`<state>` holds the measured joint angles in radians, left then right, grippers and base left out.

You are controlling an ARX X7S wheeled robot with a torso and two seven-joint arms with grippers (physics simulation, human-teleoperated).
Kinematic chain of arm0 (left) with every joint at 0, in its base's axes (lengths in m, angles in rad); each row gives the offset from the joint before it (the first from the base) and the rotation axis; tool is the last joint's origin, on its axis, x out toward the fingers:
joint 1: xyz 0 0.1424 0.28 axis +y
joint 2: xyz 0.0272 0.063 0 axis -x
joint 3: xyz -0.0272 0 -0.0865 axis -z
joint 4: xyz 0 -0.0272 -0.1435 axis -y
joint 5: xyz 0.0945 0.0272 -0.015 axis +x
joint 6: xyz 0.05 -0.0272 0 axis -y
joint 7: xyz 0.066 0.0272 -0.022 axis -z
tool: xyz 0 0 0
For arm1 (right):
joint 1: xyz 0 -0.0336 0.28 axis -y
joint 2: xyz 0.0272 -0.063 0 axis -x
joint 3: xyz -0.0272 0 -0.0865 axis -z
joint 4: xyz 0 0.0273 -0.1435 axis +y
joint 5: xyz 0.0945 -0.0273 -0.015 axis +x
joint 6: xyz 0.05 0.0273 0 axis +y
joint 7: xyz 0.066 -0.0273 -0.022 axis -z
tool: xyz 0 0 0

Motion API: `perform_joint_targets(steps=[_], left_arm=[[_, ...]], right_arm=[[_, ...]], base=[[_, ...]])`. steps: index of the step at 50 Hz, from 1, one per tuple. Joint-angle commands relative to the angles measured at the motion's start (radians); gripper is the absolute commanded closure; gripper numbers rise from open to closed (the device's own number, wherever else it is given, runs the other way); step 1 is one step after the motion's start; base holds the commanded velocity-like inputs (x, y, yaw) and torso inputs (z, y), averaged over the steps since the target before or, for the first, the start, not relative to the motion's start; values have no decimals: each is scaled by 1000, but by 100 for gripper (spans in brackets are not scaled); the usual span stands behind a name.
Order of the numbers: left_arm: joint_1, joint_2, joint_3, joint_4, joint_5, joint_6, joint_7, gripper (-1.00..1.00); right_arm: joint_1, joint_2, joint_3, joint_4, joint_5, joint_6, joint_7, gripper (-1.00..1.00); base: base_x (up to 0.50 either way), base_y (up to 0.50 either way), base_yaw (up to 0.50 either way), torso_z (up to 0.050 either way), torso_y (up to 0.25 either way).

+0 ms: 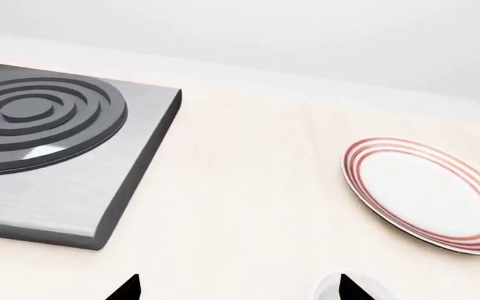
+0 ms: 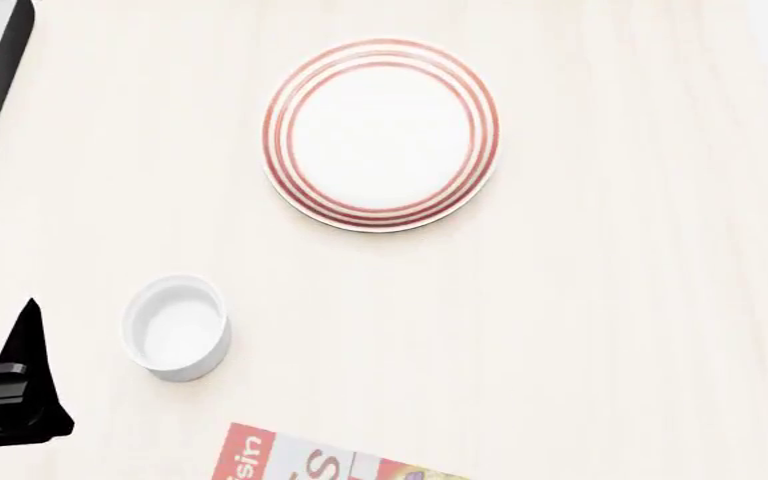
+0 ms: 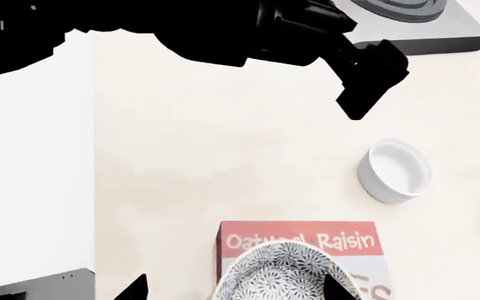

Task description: Pick the akita bowl on the cookies box and place it on the plate.

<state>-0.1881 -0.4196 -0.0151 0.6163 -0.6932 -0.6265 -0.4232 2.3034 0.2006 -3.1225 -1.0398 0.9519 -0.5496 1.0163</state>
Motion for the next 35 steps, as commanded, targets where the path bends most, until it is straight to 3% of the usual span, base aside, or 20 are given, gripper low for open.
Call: perform_joint_targets(steps=[1, 35], left_arm=[[0, -2, 4, -2, -1, 3, 0, -100], [10, -9, 3, -4, -9, 14, -6, -100]], right_arm=[[7, 6, 10, 26, 95, 15, -106, -100], [-76, -57, 74, 78, 257, 206, -175, -100]], base=[[0, 0, 0, 0, 0], [0, 0, 0, 0, 0]])
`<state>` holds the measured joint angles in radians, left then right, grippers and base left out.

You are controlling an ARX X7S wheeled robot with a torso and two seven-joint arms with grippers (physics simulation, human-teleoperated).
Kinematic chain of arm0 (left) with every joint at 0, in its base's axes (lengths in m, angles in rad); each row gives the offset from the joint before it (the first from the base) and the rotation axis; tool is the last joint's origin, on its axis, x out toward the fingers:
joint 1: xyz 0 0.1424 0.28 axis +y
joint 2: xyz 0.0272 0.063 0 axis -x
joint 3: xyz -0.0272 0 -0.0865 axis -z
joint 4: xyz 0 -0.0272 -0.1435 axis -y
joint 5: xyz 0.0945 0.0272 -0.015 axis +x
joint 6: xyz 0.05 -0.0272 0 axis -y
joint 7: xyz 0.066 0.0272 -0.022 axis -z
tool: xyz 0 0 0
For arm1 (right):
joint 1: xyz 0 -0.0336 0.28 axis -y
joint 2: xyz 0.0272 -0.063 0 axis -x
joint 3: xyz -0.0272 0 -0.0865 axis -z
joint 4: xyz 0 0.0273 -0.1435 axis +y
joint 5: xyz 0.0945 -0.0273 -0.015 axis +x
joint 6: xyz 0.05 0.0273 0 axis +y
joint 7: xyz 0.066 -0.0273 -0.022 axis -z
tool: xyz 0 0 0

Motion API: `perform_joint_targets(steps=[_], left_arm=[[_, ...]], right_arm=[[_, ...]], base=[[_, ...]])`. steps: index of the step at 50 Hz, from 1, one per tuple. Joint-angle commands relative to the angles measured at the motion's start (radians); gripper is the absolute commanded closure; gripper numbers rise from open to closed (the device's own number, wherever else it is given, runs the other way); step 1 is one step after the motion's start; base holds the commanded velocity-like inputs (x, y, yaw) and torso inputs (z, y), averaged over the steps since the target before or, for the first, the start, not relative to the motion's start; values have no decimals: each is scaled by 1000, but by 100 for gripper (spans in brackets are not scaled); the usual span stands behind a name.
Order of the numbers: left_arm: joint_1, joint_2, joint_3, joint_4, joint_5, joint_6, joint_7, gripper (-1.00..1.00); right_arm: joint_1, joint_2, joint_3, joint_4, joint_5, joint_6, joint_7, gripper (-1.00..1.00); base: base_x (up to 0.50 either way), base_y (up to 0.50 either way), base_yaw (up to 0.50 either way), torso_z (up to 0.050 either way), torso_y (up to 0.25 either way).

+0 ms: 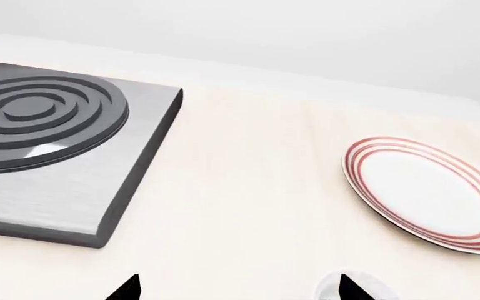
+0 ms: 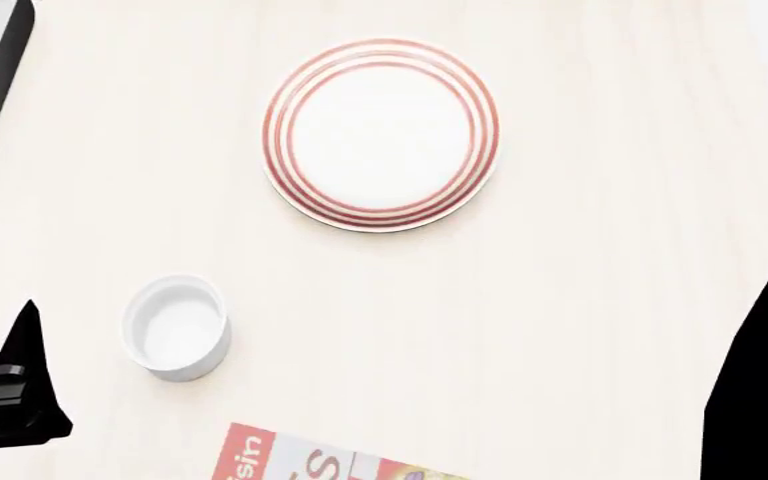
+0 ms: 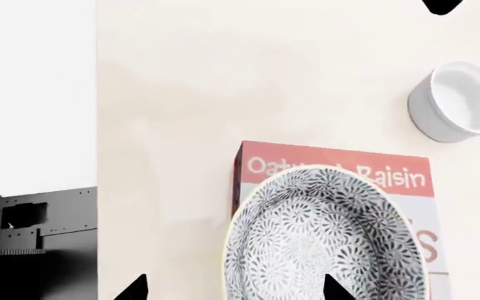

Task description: Pick the akita bowl on the cookies box and place it on the plate.

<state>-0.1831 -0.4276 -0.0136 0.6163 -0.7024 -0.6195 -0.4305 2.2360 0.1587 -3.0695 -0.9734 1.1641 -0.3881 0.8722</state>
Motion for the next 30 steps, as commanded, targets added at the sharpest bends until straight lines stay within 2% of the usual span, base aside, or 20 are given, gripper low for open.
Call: perform_joint_targets(steps=[1, 25, 26, 30], left_arm=[[4, -1, 1, -5, 0, 7, 1, -100], [5, -4, 2, -9, -4, 14, -6, -100], [5, -4, 2, -8, -4, 14, -6, -100], [6, -5, 2, -9, -5, 15, -7, -100]], right_arm=[[-8, -13, 21, 16, 50, 45, -38, -100], [-29, -1, 54, 42, 97, 133, -67, -100], [-31, 2, 57, 45, 91, 136, -61, 100], [-35, 8, 64, 42, 82, 151, -53, 100]], base=[[0, 0, 0, 0, 0], [0, 0, 0, 0, 0], [0, 0, 0, 0, 0], [0, 0, 0, 0, 0]])
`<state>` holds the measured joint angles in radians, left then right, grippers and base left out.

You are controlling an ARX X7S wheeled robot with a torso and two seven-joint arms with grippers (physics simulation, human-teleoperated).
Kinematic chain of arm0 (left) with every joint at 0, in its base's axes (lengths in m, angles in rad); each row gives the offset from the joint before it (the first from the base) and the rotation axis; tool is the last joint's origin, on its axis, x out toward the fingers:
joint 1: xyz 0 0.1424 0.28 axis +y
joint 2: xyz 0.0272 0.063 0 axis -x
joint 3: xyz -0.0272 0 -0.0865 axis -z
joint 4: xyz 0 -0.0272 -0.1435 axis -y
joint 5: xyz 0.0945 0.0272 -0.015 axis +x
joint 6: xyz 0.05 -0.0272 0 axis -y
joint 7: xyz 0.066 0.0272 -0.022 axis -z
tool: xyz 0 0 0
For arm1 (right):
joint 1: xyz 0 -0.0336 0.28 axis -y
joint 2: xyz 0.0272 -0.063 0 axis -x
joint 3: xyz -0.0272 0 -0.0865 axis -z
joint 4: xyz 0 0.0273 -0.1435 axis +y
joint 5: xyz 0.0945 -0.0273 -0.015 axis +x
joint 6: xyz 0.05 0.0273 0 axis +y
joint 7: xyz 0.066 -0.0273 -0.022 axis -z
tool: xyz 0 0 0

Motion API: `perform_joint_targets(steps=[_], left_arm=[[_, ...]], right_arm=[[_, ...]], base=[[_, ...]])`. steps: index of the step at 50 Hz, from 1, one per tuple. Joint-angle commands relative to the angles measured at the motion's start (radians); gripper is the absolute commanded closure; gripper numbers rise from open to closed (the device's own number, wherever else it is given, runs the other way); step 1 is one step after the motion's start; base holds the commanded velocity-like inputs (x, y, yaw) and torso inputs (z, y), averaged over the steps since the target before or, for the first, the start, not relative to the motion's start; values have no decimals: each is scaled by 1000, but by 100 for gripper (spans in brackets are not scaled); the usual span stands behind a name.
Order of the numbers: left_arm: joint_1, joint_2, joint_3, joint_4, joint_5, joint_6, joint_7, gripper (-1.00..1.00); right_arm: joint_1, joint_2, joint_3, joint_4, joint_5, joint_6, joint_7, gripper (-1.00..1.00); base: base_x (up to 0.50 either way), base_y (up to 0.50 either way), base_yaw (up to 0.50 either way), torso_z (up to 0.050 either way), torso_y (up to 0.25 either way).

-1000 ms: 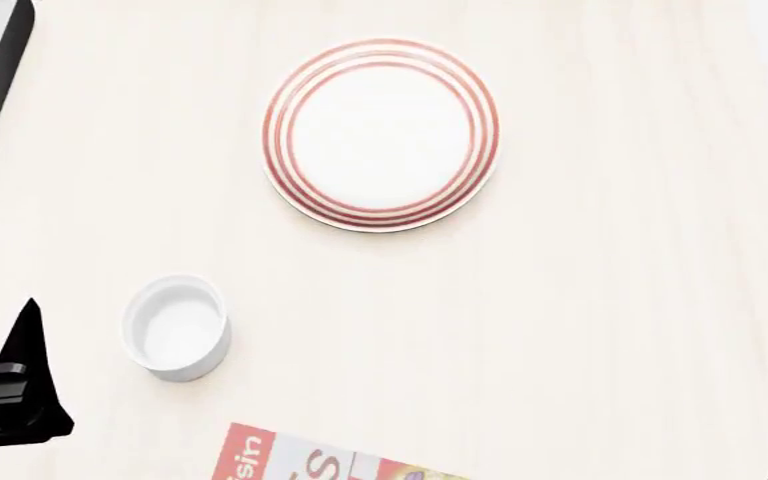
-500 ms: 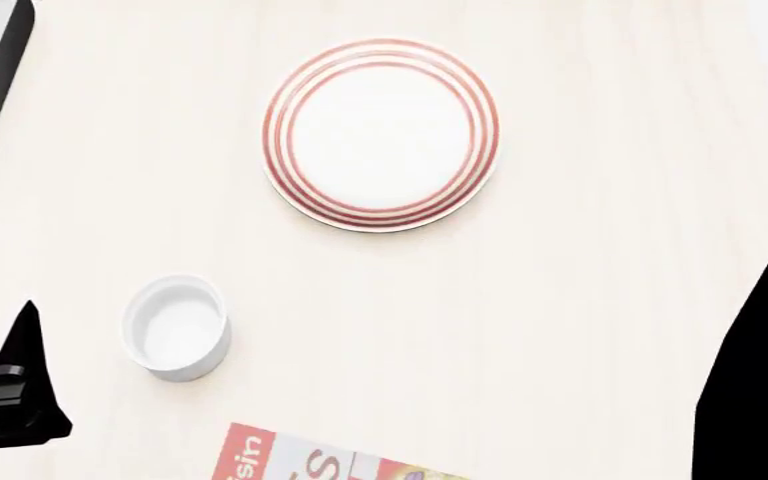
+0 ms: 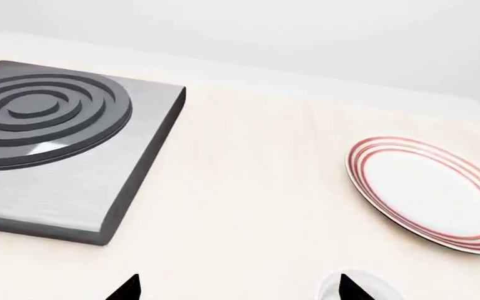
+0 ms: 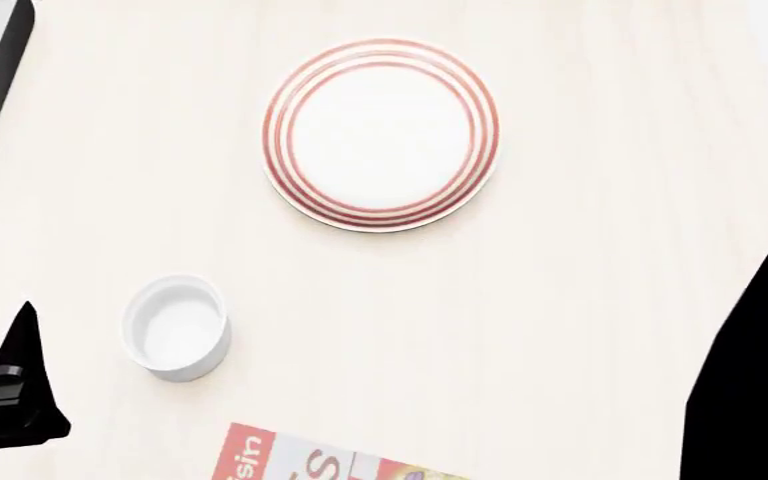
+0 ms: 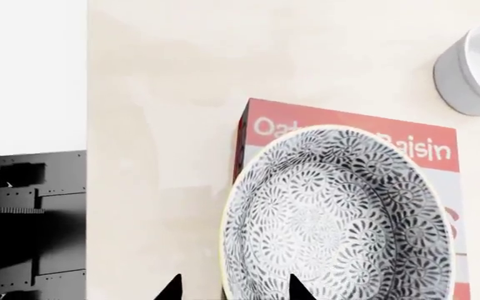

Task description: Pick the akita bowl on the cookies box and place it on the plate.

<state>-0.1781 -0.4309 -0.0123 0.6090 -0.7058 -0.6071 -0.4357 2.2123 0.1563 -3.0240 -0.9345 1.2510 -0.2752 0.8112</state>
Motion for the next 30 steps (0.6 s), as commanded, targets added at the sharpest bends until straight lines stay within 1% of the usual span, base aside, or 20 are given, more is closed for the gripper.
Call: perform_joint_targets(steps=[1, 17, 20, 28, 29, 30], left_arm=[[1, -2, 1, 0, -3, 3, -2, -100], [3, -8, 7, 6, 1, 9, -4, -100], [-2, -9, 5, 7, -6, 4, -8, -100], [-6, -11, 6, 8, -10, 2, -10, -100], [-6, -11, 7, 6, -9, 3, -10, -100], [-6, -11, 8, 6, -8, 4, -9, -100]], right_arm=[[-12, 11, 20, 0, -8, 42, 11, 100], [-8, 27, 39, 8, -9, 89, 16, 100], [20, 35, 42, 5, -6, 97, 28, 100], [127, 69, 43, -9, 17, 105, -9, 100], [139, 74, 45, -10, 22, 111, -16, 100], [143, 100, 74, -9, 43, 154, -19, 100]], base=[[0, 0, 0, 0, 0], [0, 0, 0, 0, 0], [0, 0, 0, 0, 0], [0, 0, 0, 0, 0], [0, 0, 0, 0, 0], [0, 0, 0, 0, 0]])
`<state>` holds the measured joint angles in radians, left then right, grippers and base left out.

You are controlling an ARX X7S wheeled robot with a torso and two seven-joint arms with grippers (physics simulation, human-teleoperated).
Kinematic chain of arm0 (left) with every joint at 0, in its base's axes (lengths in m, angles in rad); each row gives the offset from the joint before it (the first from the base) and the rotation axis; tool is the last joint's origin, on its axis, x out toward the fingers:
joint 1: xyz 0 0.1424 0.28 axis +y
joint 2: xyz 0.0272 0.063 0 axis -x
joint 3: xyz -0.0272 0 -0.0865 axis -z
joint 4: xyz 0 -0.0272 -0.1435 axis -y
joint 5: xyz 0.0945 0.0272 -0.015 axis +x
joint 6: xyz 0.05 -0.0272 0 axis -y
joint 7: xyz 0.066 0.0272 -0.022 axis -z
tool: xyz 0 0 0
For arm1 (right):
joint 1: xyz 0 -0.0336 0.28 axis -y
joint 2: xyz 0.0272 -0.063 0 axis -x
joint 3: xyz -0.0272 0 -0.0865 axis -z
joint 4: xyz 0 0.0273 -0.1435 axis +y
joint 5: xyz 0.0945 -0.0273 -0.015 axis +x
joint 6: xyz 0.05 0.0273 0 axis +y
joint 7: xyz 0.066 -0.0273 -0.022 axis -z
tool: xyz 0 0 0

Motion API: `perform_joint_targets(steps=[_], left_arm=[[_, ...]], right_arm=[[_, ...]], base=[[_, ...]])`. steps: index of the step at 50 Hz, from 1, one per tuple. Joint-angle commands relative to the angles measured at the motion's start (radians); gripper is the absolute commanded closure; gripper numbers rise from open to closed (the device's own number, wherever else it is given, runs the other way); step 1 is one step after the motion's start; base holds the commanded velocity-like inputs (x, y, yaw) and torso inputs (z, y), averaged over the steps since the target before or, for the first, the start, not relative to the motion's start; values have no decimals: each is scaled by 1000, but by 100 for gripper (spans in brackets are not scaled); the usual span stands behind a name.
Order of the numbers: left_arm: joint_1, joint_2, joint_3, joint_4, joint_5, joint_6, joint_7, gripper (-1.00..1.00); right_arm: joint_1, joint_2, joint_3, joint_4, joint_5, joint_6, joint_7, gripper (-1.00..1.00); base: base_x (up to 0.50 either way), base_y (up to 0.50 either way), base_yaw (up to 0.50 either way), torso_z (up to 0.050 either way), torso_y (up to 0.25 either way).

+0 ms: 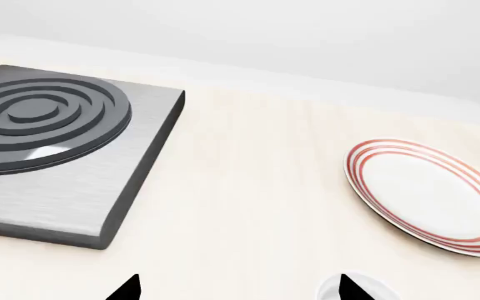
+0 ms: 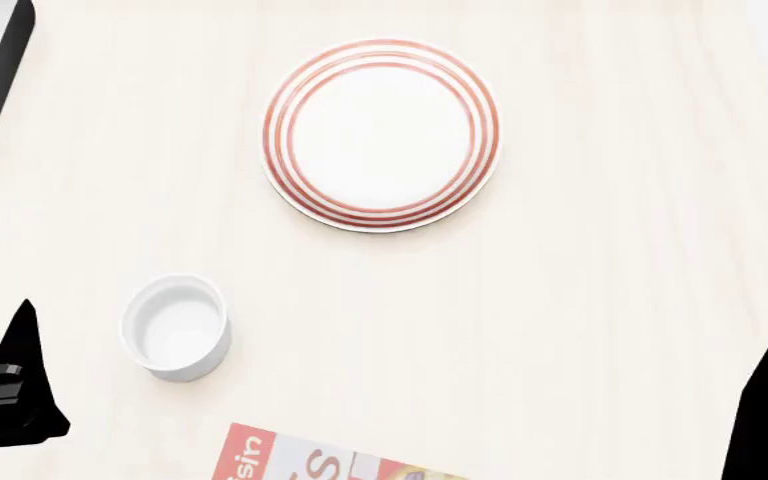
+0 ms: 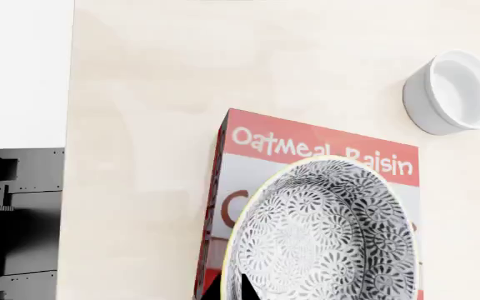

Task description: Pick the akita bowl on the cookies box and place it on the plate.

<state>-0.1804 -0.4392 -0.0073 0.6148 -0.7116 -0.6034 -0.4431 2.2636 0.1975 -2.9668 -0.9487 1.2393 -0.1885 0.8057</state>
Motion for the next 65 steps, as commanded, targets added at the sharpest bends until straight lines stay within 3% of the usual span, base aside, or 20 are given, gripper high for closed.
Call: perform_joint_targets(steps=[1, 6, 17, 36, 65], left_arm=[[-3, -3, 3, 1, -4, 0, -2, -100], [1, -5, 0, 3, -8, 2, -2, -100], [5, -4, 3, 1, -12, 8, 0, -100], [14, -11, 12, -1, -13, 24, 18, -100], [27, -23, 24, 10, -24, 42, 43, -100]], right_arm=[[92, 94, 62, 2, 74, 123, -27, 100], [91, 342, 408, -23, 214, 514, -118, 100], [85, 521, 725, 20, 326, 855, -203, 100], [38, 569, 837, 197, 174, 1064, -289, 100], [-9, 488, 874, 448, -52, 1070, -406, 100]], base=[[0, 0, 0, 0, 0], [0, 0, 0, 0, 0], [0, 0, 0, 0, 0], [0, 0, 0, 0, 0], [0, 0, 0, 0, 0]])
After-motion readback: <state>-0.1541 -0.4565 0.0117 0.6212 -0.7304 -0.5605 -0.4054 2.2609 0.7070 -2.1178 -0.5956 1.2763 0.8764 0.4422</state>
